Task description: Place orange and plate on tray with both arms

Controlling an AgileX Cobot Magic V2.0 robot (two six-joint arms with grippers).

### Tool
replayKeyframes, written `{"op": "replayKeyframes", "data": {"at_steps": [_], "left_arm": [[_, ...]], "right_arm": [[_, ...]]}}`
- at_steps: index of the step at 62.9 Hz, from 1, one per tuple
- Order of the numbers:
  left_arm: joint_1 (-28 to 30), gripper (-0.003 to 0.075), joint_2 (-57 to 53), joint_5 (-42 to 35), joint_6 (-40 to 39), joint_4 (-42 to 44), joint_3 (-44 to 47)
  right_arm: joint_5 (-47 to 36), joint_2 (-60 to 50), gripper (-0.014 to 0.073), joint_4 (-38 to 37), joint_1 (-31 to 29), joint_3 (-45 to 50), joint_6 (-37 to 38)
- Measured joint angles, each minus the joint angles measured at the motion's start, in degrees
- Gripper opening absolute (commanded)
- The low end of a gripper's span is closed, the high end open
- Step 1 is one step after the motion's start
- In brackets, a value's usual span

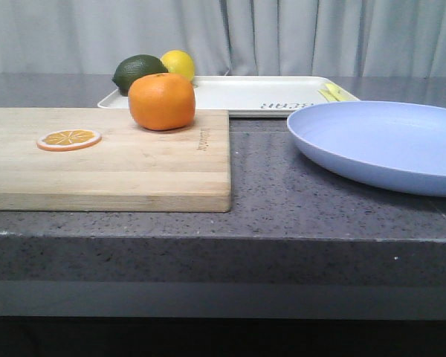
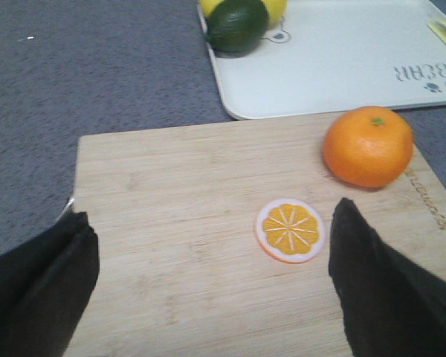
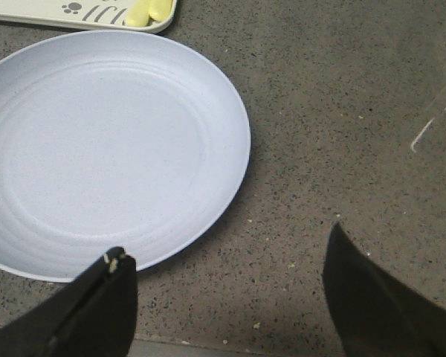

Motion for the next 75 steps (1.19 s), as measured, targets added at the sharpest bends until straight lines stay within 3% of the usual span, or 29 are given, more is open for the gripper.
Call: {"op": "replayKeyframes", "data": {"at_steps": [15,27,40,55,75], "left_arm": [[-10.61,0.0621,12.21,-0.51,0.0,5.96,-7.44],[-15.31,0.0621,22.22,-0.89,0.1,7.57,-14.9],[-17.02,0.0629,32.41,0.11,0.1,8.06,-23.28],[-17.15,0.0646,43.67,8.52,0.1,8.06,-34.51],[-17.15,0.0642,53.25,13.27,0.1,7.92,-41.58]], "right_arm": [[0.29,0.0,0.054,0.0,0.0,0.0,0.0],[1.36,0.0,0.054,0.0,0.0,0.0,0.0],[2.06,0.0,0.054,0.0,0.0,0.0,0.0],[2.18,0.0,0.054,0.0,0.0,0.0,0.0],[2.18,0.0,0.054,0.0,0.0,0.0,0.0]]}}
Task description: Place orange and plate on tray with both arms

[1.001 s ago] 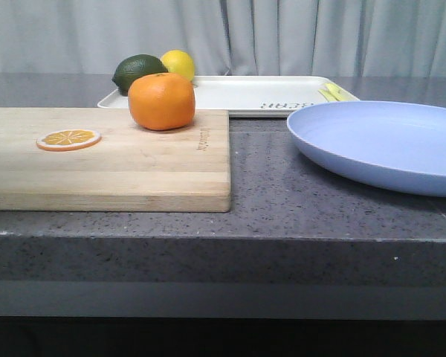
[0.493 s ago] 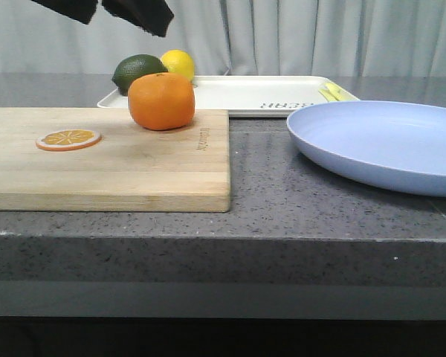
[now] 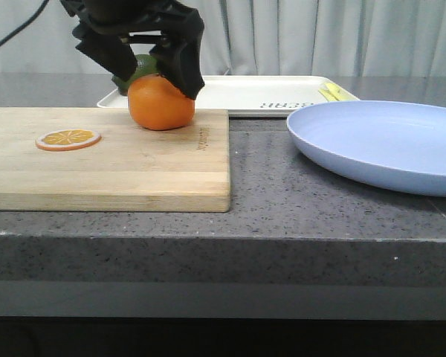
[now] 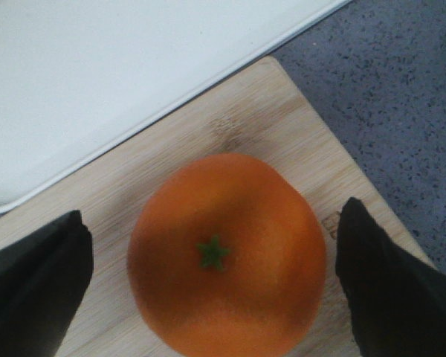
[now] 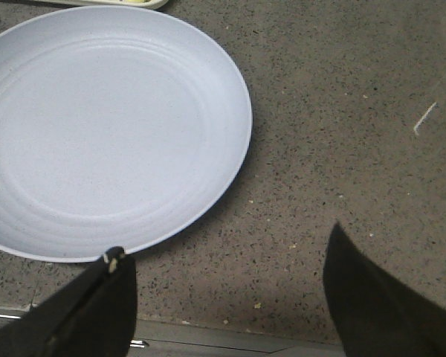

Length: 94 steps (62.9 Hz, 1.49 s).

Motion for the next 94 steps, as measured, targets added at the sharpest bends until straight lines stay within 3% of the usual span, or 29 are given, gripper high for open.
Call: {"op": "replayKeyframes", "data": {"at_steps": [24,37,44,62,94], "left_arm": [[0.0,0.0633,3.44,-0.7,0.0,-1.12,-0.12],[0.0,0.0477,3.44,-1.21,0.0,-2.01,-0.12],[0.0,0.043,3.44,-1.32,0.0,-2.3,-0.2],[-2.33,0.0428,3.53,-1.2,0.0,-2.37,-2.24],[-15.44,0.0428,11.29,-2.55,0.0,-2.64,-18.34]], "right_arm": [[0.0,0.0,0.054,0.0,0.0,0.0,0.0],[0.0,0.0,0.054,0.0,0.0,0.0,0.0],[0.0,0.0,0.054,0.0,0.0,0.0,0.0],[0.0,0.0,0.054,0.0,0.0,0.0,0.0],[0.09,0.0,0.054,0.0,0.0,0.0,0.0]]}}
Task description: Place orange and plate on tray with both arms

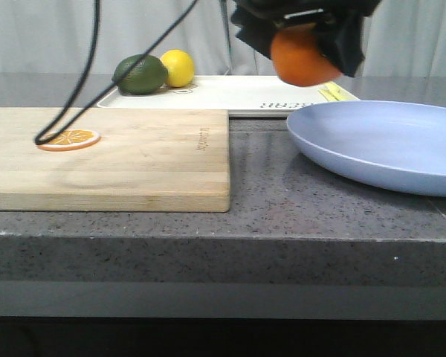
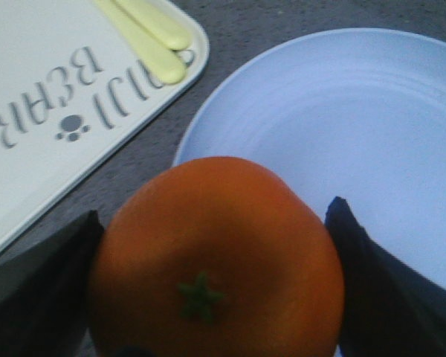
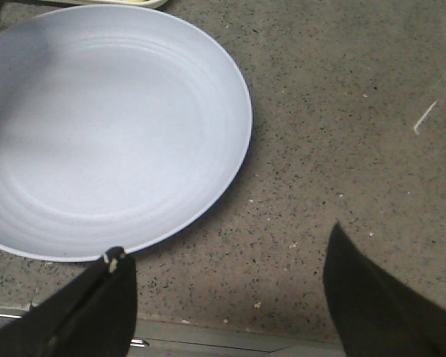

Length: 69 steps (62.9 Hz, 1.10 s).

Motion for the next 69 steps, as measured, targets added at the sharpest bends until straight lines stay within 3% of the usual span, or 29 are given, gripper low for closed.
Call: {"op": "replayKeyframes", "data": {"at_steps": [24,40,69], "left_arm": [[-5.36,0.0439,12.11,0.0,0.0,-0.2,-10.88],[-6.25,0.063,13.57,-0.04,0.0,-0.2,-12.33],[-6.38,0.062,6.98,10.26,-0.11,-2.41,-15.83]], "right_arm": [[0.34,0.0,0.054,0.0,0.0,0.0,0.0],[0.34,0.0,0.054,0.0,0.0,0.0,0.0],[0.36,0.0,0.054,0.0,0.0,0.0,0.0]]}}
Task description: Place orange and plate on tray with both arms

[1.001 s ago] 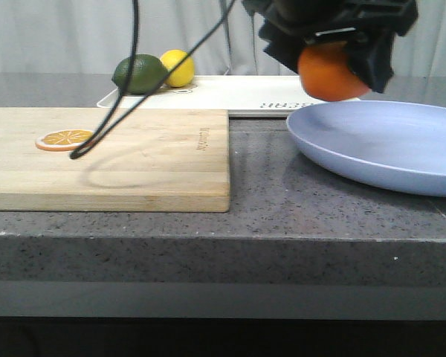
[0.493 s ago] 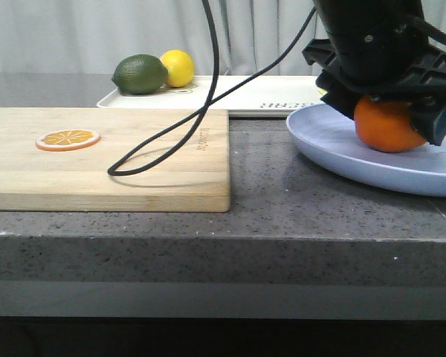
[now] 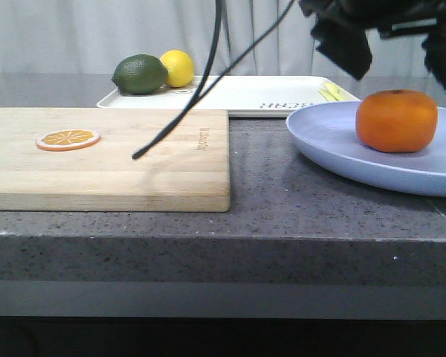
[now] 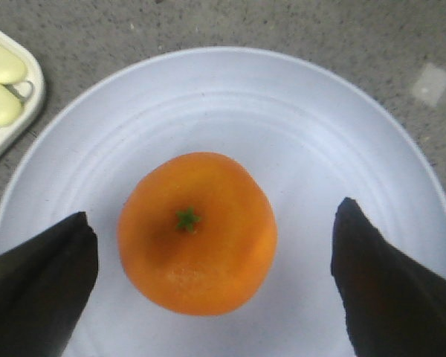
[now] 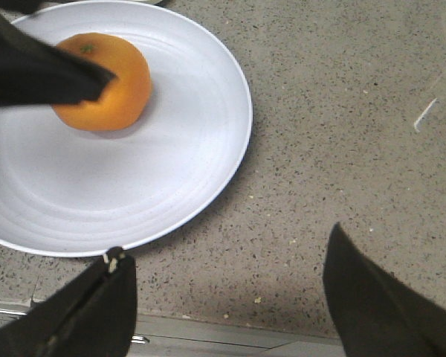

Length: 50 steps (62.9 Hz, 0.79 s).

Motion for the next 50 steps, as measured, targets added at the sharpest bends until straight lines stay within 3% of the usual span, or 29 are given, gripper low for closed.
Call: {"op": "replayKeyframes", "data": {"at_steps": [20,50], "left_arm": [[3.0,0.062,-12.95,3.76,-1.21,-0.34,2.91],[11.67,0.062,-38.89,-4.79,-1.33,-0.34,35.99]], "right_arm": [[0.45,0.0,0.054,0.0,0.0,0.0,0.0],[0.9,0.0,0.054,0.0,0.0,0.0,0.0]]}}
